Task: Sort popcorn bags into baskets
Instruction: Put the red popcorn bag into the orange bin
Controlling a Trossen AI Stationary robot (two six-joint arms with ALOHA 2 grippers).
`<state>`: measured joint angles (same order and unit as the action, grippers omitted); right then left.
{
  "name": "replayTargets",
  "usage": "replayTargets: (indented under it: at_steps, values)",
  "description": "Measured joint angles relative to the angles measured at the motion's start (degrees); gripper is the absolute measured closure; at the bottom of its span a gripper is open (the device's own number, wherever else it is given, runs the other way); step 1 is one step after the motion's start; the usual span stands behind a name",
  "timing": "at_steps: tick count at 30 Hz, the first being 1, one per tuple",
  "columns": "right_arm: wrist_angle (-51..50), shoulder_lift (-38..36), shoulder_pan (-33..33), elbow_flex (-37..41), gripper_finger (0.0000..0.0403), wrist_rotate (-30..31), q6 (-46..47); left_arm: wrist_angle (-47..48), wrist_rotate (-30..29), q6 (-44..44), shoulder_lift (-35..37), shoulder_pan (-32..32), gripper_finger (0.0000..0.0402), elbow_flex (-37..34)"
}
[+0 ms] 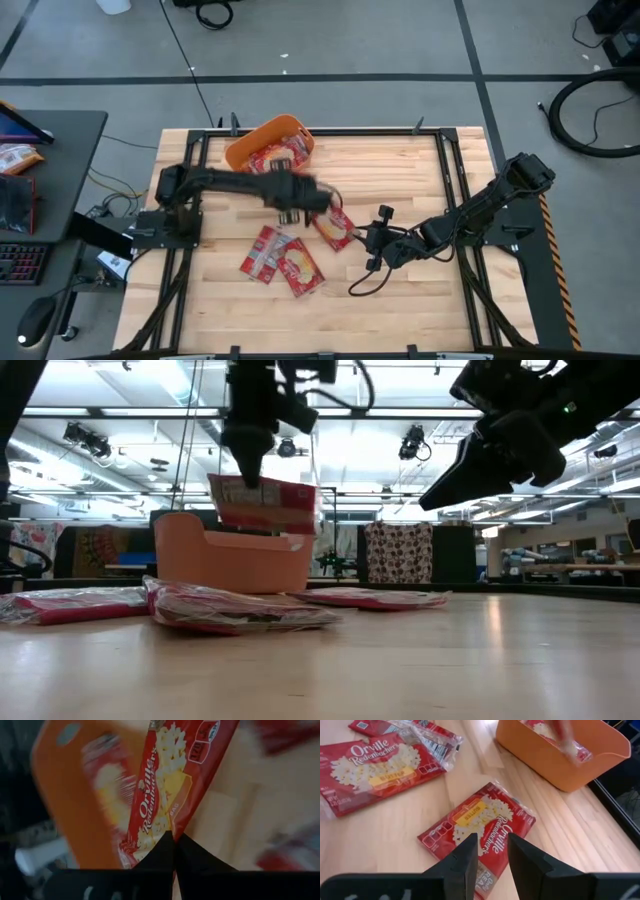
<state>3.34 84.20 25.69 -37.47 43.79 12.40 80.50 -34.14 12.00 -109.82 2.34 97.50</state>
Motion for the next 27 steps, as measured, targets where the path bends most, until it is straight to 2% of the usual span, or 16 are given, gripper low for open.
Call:
replayTargets:
  at_steps: [5, 11, 15, 21, 27]
  values:
    - [0.8, 0.0, 0.0, 0.0, 0.0293, -0.1, 0.0, 0.5, -0.6, 1.9, 0.1, -6.6, 0.0393, 1.5]
    - [0.9, 0.0, 0.0, 0.0, 0.0292, -2.5, 1.3, 1.9, 1.8, 9.8, 0.1, -15.2, 0.0392, 1.5]
    - [0.9, 0.0, 0.0, 0.0, 0.0292, -3.6, 1.3, 0.7, 1.6, 9.9, 0.1, -20.0, 0.0391, 1.5]
    - [0.9, 0.0, 0.0, 0.0, 0.0292, -3.5, 1.1, -3.0, 2.5, 8.2, 0.1, -24.2, 0.0390, 1.5]
    - [0.9, 0.0, 0.0, 0.0, 0.0292, -3.5, 0.9, -3.0, 7.3, 8.5, 0.1, -25.3, 0.0386, 1.5]
